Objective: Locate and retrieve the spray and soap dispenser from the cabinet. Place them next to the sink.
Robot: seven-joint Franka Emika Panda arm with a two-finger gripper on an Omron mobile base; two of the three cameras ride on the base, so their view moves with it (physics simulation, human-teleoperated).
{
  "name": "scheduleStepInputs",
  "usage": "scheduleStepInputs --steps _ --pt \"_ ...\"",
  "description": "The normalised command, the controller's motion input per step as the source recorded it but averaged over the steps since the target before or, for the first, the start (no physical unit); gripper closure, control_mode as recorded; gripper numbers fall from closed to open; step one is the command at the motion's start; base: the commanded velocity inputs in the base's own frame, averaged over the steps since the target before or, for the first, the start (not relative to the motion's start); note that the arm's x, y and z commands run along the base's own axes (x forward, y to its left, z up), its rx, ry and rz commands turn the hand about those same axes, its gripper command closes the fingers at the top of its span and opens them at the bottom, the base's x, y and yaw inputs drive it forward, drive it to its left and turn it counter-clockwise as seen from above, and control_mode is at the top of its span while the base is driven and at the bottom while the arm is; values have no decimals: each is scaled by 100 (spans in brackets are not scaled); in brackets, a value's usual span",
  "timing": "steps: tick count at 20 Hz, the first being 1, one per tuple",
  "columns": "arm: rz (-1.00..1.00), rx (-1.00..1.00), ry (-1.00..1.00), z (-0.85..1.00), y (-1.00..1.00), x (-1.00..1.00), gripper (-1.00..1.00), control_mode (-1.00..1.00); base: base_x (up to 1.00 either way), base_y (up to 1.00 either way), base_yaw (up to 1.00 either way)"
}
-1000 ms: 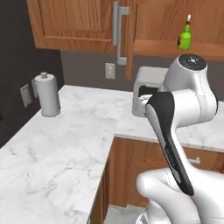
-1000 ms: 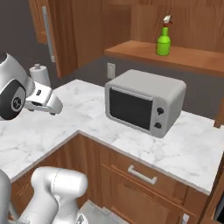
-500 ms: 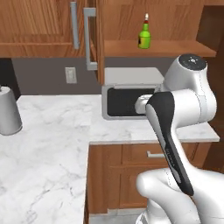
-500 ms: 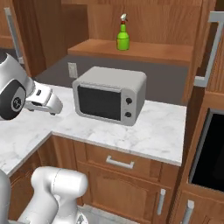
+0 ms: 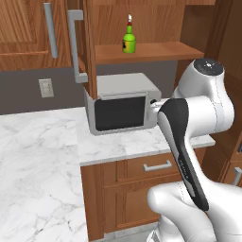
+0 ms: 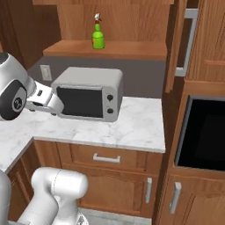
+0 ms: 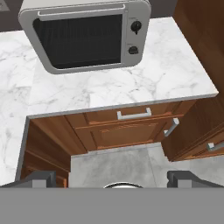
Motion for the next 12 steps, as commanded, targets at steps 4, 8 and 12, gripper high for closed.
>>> scheduleStepInputs --steps 4,8,12 --pt "0 0 0 0 0 0 -100 100 52 29 -21" --pt "0 0 0 0 0 0 -100 100 54 0 1" --pt "0 0 0 0 0 0 -100 100 30 -13 1"
